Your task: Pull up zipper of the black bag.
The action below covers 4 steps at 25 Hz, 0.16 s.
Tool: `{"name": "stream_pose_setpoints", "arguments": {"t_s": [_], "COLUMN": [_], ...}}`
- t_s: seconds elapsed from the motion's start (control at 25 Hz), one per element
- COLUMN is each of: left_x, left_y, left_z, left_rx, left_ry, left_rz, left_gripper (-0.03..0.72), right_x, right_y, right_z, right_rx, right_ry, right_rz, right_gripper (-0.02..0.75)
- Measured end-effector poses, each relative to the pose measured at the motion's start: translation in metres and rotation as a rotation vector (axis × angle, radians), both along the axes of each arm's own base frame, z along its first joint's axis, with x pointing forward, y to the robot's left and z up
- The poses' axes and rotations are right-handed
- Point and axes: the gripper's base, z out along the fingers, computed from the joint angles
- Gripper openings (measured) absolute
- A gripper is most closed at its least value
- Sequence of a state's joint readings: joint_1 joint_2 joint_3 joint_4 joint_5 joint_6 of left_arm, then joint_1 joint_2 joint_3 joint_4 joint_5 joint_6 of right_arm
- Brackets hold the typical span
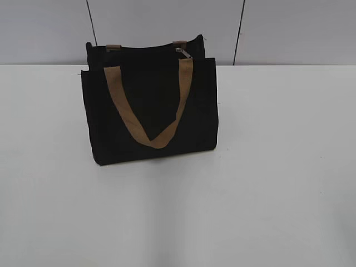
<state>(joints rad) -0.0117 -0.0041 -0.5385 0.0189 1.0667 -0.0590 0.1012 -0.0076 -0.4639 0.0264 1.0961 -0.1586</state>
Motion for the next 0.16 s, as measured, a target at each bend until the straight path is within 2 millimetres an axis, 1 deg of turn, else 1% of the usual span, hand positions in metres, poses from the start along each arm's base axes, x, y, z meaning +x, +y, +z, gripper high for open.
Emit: {"name": "stream_pose_setpoints", "arguments": {"t_s": [0.16], "left_x": [0.0], "left_y": [0.0], "left_z": [0.0], "left_rx": [0.0], "left_ry": [0.0], "left_rz": [0.0], "left_gripper": [0.445], "right_x": [0.0], "right_y": [0.0001], "right_z": [0.0], "right_rx": [0.001], "right_ry": [0.0], "right_rz": [0.0], "right_gripper": [0.494]}}
